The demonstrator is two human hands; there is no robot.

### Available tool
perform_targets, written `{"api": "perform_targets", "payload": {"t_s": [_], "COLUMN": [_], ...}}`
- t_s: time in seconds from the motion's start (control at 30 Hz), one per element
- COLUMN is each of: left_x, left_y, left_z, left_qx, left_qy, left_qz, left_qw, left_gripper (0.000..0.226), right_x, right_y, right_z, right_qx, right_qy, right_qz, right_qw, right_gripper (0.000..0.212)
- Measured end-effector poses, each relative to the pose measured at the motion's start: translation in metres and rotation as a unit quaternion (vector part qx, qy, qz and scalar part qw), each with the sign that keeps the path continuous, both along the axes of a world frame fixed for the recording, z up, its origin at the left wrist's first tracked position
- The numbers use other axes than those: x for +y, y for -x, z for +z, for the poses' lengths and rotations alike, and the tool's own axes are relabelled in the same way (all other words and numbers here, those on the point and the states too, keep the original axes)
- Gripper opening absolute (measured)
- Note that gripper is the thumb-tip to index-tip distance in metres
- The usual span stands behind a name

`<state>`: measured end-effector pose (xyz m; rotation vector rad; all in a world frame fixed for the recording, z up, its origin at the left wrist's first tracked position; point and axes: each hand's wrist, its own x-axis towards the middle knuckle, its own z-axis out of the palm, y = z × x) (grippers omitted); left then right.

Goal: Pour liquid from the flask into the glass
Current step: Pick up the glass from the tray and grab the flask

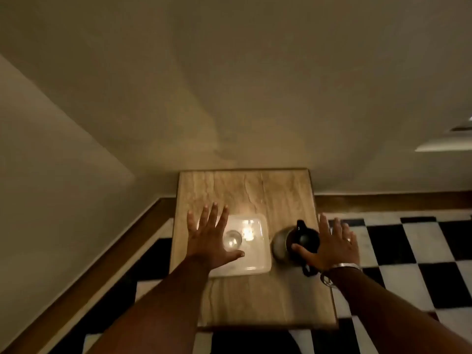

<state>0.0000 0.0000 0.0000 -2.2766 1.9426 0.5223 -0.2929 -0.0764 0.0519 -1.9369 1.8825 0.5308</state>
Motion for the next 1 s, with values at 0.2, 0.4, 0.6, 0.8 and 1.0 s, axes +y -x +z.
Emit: {"api": "perform_targets", "payload": {"t_s": [0.2,0.4,0.6,0.8,1.0], "left_x": [0.026,0.018,0.011,-0.006,-0.007], "left_y": [0.025,0.032,0.042,0.048,0.046], "left_z": [-0.075,-0.129,-0.158,-0.158,-0.145], "left_qx": [0.076,0.224,0.328,0.346,0.353], "left_qy": [-0.081,-0.037,0.065,0.123,0.114], "left_qz": [0.063,0.235,0.342,0.372,0.340], "left_qw": [0.992,0.945,0.878,0.852,0.864], "left_gripper": [0.138,0.129,0.105,0.074,0.069], "right_x": [0.017,0.016,0.013,0.011,-0.004], "right_y": [0.020,0.015,0.020,0.015,0.014], "right_z": [-0.053,-0.098,-0.116,-0.111,-0.093], "right_qx": [-0.171,-0.417,-0.452,-0.482,-0.433], "right_qy": [-0.088,-0.126,-0.111,-0.108,-0.029], "right_qz": [-0.207,-0.435,-0.460,-0.462,-0.469], "right_qw": [0.959,0.788,0.756,0.737,0.770], "right_gripper": [0.115,0.080,0.098,0.091,0.080]}}
